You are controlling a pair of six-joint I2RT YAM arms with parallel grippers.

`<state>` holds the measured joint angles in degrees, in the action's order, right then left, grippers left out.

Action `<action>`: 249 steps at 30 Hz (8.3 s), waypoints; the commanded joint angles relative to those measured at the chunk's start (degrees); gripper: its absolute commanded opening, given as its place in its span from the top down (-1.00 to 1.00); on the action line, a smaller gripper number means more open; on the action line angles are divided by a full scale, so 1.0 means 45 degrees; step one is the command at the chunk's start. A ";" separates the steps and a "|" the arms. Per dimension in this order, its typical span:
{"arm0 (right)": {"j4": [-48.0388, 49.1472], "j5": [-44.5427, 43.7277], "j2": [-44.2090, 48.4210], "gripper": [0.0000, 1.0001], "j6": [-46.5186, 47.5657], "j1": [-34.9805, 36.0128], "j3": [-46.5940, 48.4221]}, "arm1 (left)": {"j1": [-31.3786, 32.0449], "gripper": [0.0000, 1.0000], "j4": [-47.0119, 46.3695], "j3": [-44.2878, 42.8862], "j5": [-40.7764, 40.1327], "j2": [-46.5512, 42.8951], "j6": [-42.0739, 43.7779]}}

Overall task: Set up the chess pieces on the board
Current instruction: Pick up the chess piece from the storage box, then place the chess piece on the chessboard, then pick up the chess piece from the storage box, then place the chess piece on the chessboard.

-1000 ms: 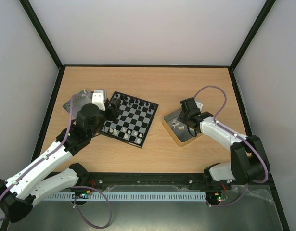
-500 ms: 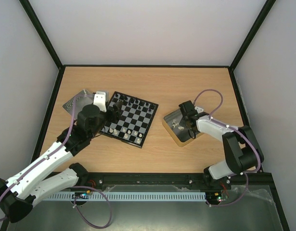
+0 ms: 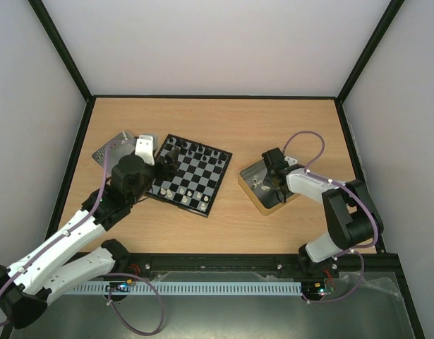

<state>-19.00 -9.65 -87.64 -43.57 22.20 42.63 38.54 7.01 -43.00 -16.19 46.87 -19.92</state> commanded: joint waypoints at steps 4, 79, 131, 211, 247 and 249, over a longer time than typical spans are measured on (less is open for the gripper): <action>-0.0657 0.0156 0.1255 0.97 0.0518 0.0008 0.0700 | -0.0069 -0.72 0.0099 -0.0209 -0.0734 -0.0257 -0.0103; -0.3312 0.2066 -1.2488 0.63 0.2677 0.8980 1.8724 | -0.0268 -0.99 -0.0058 -0.0875 -0.6678 -0.3242 0.0054; 0.0053 0.1300 0.1426 0.32 0.1487 -0.0875 0.1140 | -0.0362 -0.99 -0.0560 -0.0904 -0.5597 -0.2415 -0.0249; -0.1658 0.3091 -0.9262 0.85 0.1994 0.8647 1.4769 | -0.0519 -0.99 -0.0416 -0.0907 -0.6758 -0.3766 0.0546; -0.2995 0.2444 -1.0657 0.56 0.2584 0.8662 1.6554 | -0.0519 -0.99 -0.0191 -0.0845 -0.6495 -0.3456 0.0345; -0.2899 0.2429 -1.0419 0.54 0.2513 0.8653 1.6496 | -0.0519 -0.99 -0.0189 -0.0867 -0.6497 -0.3462 0.0326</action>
<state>-30.89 2.76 -135.72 -32.32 61.06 114.93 36.56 5.72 -47.18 -45.04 31.14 -18.22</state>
